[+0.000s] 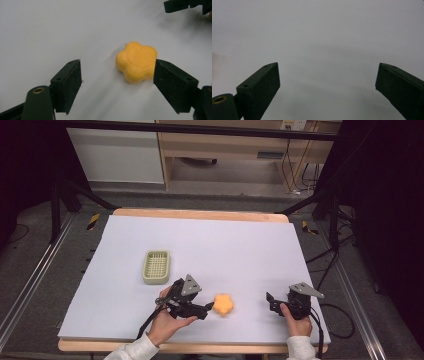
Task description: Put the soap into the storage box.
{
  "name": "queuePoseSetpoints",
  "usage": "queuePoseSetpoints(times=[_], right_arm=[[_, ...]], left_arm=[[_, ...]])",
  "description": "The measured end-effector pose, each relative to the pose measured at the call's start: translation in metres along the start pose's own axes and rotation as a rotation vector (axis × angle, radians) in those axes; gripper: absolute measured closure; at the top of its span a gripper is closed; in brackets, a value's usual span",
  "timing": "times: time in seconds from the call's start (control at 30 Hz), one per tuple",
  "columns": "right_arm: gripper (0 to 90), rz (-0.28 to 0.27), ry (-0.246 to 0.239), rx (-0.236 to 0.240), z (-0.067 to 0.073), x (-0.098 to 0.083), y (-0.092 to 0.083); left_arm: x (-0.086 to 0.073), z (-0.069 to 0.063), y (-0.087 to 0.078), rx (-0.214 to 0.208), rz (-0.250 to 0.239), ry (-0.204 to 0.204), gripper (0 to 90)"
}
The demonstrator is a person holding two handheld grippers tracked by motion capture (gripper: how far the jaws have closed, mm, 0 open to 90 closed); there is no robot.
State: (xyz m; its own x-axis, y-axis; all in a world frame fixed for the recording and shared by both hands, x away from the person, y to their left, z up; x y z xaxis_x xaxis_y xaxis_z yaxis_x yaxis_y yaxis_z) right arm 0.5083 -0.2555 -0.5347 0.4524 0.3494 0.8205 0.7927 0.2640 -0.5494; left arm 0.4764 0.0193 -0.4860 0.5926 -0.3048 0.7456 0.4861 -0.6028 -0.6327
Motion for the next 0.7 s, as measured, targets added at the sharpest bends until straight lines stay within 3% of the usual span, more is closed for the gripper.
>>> queuePoseSetpoints(times=[0.2, 0.7], right_arm=[[6.0, -0.001, -0.004, -0.002, 0.000, 0.000, 0.000], [5.9, 0.001, -0.009, -0.003, -0.001, 0.000, 0.001]], left_arm=[[0.003, -0.009, 0.008, -0.008, 0.013, 0.011, 21.8], [0.003, -0.018, 0.024, -0.015, 0.051, 0.037, 21.0]])
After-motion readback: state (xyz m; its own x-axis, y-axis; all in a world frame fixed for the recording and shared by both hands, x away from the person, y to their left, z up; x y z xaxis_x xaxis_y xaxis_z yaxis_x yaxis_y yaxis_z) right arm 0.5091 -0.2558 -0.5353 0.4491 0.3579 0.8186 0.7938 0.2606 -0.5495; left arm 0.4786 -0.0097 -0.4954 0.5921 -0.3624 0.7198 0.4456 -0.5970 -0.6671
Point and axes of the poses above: each handheld gripper's, and its own axes: y roughly forward along the jaws, x roughly out of its top, z roughly to its left, the point moved 9 cm from there along y, roughly forward along the jaws, and after that the axes turned 15 degrees about -y, right-handed, at the moved point
